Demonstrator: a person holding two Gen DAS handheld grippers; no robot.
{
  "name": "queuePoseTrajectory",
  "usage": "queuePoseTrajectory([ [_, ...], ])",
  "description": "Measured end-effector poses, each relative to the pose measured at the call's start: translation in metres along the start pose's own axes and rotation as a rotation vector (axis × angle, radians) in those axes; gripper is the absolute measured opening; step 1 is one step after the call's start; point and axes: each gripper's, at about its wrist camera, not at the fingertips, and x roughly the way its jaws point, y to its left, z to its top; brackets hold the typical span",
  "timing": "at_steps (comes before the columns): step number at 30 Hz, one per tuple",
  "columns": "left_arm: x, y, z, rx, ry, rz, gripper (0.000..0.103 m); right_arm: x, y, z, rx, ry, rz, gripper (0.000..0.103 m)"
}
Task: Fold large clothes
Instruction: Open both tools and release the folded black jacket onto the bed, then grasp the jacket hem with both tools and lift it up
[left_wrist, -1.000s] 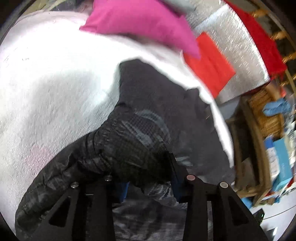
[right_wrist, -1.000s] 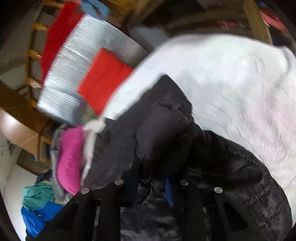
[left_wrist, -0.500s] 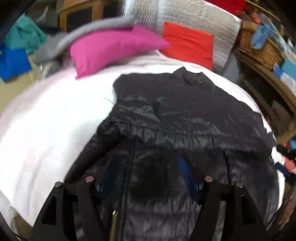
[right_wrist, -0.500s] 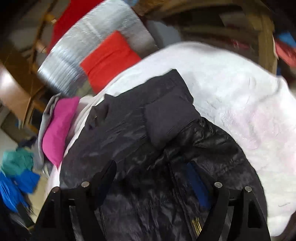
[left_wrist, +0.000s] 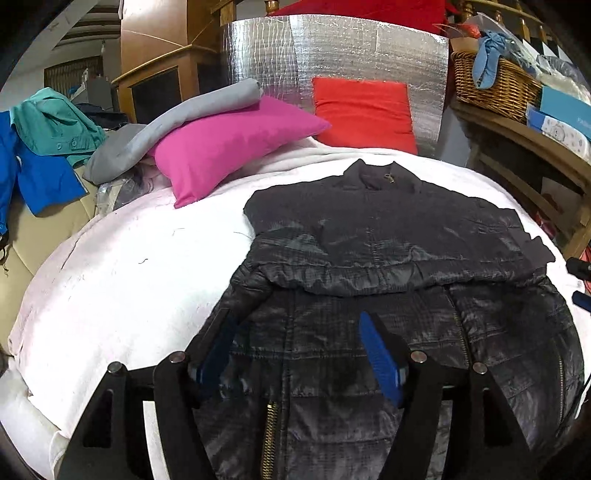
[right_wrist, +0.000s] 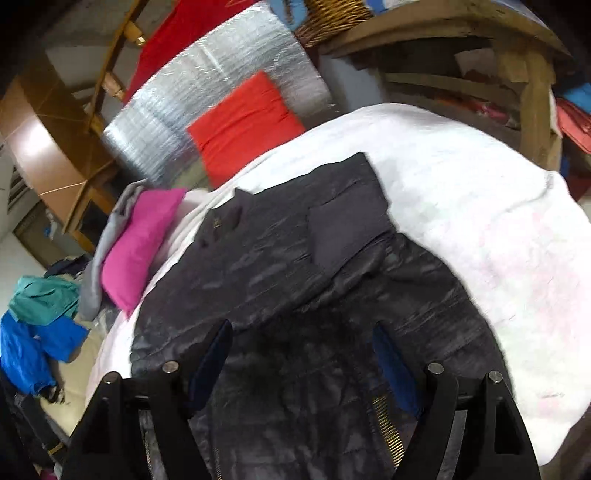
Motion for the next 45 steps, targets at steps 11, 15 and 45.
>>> queuePoseTrajectory([
  [11, 0.018, 0.051, 0.001, -0.045, 0.099, 0.020, 0.071, 0.003, -0.081, 0.034, 0.170, 0.024, 0.004, 0.081],
  [15, 0.011, 0.083, -0.001, -0.111, 0.087, 0.002, 0.071, -0.014, -0.099, 0.028, 0.167, 0.025, 0.050, 0.081],
  [45, -0.051, 0.095, -0.160, -0.192, 0.388, -0.036, 0.076, -0.058, -0.098, -0.145, -0.283, 0.458, -0.112, 0.081],
])
